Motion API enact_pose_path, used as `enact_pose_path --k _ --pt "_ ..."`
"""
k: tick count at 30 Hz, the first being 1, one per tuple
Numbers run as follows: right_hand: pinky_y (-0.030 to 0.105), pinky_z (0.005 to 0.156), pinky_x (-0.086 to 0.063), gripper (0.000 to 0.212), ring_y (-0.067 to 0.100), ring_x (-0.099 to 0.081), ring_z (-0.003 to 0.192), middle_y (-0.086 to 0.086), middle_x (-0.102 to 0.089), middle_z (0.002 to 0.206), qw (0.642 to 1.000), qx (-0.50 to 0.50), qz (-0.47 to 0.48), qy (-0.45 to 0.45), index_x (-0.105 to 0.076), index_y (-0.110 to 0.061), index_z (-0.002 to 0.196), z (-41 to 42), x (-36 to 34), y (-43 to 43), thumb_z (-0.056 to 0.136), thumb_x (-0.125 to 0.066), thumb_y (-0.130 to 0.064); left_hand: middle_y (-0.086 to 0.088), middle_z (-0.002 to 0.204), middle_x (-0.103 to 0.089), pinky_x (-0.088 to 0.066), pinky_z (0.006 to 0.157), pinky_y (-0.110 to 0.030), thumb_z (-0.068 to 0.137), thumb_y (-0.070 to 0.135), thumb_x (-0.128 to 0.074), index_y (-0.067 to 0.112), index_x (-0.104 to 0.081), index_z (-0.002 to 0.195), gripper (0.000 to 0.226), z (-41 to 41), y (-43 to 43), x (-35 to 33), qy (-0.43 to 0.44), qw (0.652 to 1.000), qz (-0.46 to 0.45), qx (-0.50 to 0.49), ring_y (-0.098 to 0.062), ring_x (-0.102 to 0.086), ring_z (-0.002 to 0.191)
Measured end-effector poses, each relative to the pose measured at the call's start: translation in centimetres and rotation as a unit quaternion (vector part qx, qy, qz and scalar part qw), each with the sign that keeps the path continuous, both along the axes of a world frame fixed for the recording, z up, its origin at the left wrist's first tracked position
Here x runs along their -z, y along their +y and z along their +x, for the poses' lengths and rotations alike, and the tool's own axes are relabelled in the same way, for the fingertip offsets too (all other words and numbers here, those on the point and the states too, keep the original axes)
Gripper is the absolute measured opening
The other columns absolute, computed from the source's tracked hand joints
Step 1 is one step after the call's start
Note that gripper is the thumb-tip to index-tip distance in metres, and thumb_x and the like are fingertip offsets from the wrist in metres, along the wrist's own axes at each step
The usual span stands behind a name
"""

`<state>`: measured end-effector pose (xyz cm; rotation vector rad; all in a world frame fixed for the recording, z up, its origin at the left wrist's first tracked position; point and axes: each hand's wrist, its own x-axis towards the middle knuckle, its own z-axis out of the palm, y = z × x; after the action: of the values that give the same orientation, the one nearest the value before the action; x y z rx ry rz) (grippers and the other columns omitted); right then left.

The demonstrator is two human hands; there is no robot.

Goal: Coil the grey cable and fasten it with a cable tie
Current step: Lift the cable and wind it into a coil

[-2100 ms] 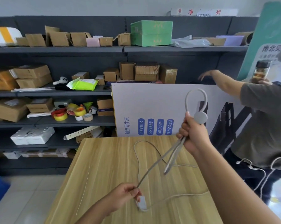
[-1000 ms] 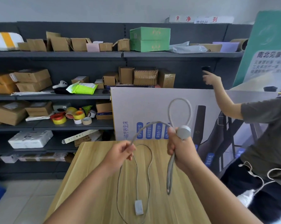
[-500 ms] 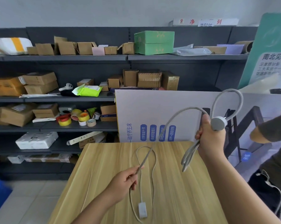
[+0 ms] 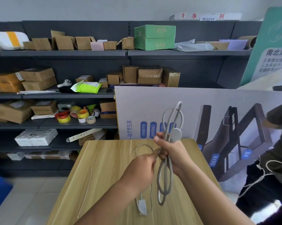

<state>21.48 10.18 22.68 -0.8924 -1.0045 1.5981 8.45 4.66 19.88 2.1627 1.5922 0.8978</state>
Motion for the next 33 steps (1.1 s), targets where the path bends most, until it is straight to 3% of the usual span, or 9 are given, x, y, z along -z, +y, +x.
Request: enact_pose_path --k 3,6,8,13,16,19,22,28,33 --pt "0.022 0.040 -0.031 0.010 0.009 -0.038 0.041 0.002 -0.058 0.059 0.998 0.025 0.024 -0.054 -0.064 -0.007 0.085 0.4 0.1 0.2 0.081 -0.073 -0.006 0.000 0.078 -0.053 -0.045 0.064 -0.032 0.097 0.017 -0.039 0.044 -0.040 0.139 0.050 -0.3 -0.1 0.7 0.037 0.999 -0.016 0.013 -0.019 -0.051 0.069" --pt "0.025 0.051 -0.035 0.023 0.009 -0.042 0.046 0.000 -0.053 0.055 0.994 0.075 0.047 -0.062 -0.056 -0.014 0.070 0.7 0.3 0.7 0.089 -0.068 -0.018 0.006 0.068 -0.055 -0.041 0.059 -0.024 0.100 0.026 -0.043 0.047 -0.052 0.128 0.037 -1.1 -0.8 2.5 -0.127 0.983 -0.130 0.025 -0.010 -0.048 0.059" --pt "0.028 0.060 -0.038 0.028 0.009 -0.045 0.051 -0.004 -0.049 0.052 0.992 0.095 0.060 -0.064 -0.053 -0.015 0.068 1.1 -0.2 1.1 0.092 -0.063 -0.024 0.010 0.064 -0.056 -0.045 0.063 -0.027 0.099 0.036 -0.045 0.028 -0.065 0.115 0.026 -1.9 -1.4 4.4 -0.191 0.957 -0.217 0.024 -0.011 -0.052 0.060" --pt "0.034 0.063 -0.056 0.037 0.013 -0.050 0.046 -0.002 -0.038 0.049 0.993 0.042 0.032 0.104 -0.047 -0.015 0.063 3.6 -3.4 2.0 0.096 -0.057 -0.030 0.014 0.077 -0.065 -0.049 0.082 -0.024 0.093 0.027 -0.056 0.025 -0.070 0.088 0.016 -4.3 -2.7 9.9 -0.073 0.947 -0.311 -0.024 0.003 -0.059 0.071" --pt "0.028 0.050 -0.049 0.036 0.009 -0.040 0.040 -0.004 -0.037 0.048 0.993 0.028 0.033 0.108 -0.050 -0.016 0.063 4.4 -4.6 1.8 0.095 -0.058 -0.031 0.004 0.082 -0.057 -0.043 0.066 -0.021 0.094 0.031 -0.051 0.017 -0.065 0.086 0.022 -4.8 -2.4 11.5 -0.025 0.948 -0.307 -0.083 -0.005 -0.053 0.064" --pt "0.026 0.045 -0.046 0.034 0.007 -0.039 0.037 -0.003 -0.037 0.047 0.996 -0.002 0.017 0.090 -0.051 -0.016 0.064 4.5 -4.7 1.4 0.093 -0.061 -0.029 -0.012 0.065 -0.059 -0.050 0.057 -0.028 0.092 -0.001 -0.041 0.004 -0.063 0.080 0.025 -4.5 -1.2 10.3 -0.220 0.901 -0.355 -0.116 -0.019 -0.057 0.056" --pt "0.024 0.040 -0.043 0.027 0.007 -0.036 0.035 -0.004 -0.036 0.048 0.998 -0.047 -0.009 0.043 -0.051 -0.016 0.067 4.4 -3.8 1.2 0.087 -0.066 -0.027 -0.024 0.072 -0.065 -0.057 0.068 -0.039 0.091 0.000 -0.044 -0.006 -0.065 0.076 0.027 -5.2 0.1 8.5 -0.388 0.856 -0.289 -0.182 -0.033 -0.065 0.070" --pt "0.024 0.040 -0.036 0.022 0.013 -0.044 0.042 0.003 -0.047 0.057 0.985 -0.041 -0.032 -0.164 -0.049 -0.012 0.074 1.7 0.8 -0.1 0.091 -0.064 -0.014 -0.011 0.094 -0.075 -0.059 0.079 -0.028 0.093 -0.006 -0.053 0.016 -0.072 0.104 0.030 -3.1 1.5 2.6 -0.472 0.859 -0.135 -0.144 -0.020 -0.074 0.085" --pt "0.035 0.068 -0.056 0.017 0.022 -0.071 0.084 0.008 -0.074 0.097 0.991 -0.110 -0.043 -0.069 -0.067 -0.010 0.105 -1.2 2.8 -2.0 0.095 -0.059 -0.020 0.002 0.110 -0.075 -0.055 0.091 -0.027 0.093 -0.002 -0.055 0.030 -0.062 0.117 0.040 0.6 1.1 0.4 -0.503 0.855 -0.054 -0.116 -0.008 -0.069 0.106"
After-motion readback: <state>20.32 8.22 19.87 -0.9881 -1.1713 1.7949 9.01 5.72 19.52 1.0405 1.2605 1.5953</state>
